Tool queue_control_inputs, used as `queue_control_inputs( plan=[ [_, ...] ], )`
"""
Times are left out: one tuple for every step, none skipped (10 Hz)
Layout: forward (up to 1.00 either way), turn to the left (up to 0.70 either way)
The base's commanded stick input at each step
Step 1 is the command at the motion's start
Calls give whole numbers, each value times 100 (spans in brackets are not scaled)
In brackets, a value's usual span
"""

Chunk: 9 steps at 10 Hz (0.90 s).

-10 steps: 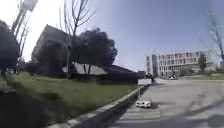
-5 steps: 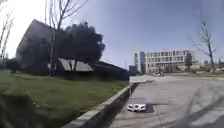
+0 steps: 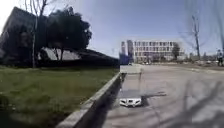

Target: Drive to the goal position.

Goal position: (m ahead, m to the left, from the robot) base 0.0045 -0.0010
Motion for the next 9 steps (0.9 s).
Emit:
queue_control_inputs(
  plan=[
    [-100,43],
    [-100,40],
    [-100,29],
    [-100,19],
    [-100,8],
    [-90,3],
    [-68,2],
    [-47,1],
    [-26,1]
  ],
)
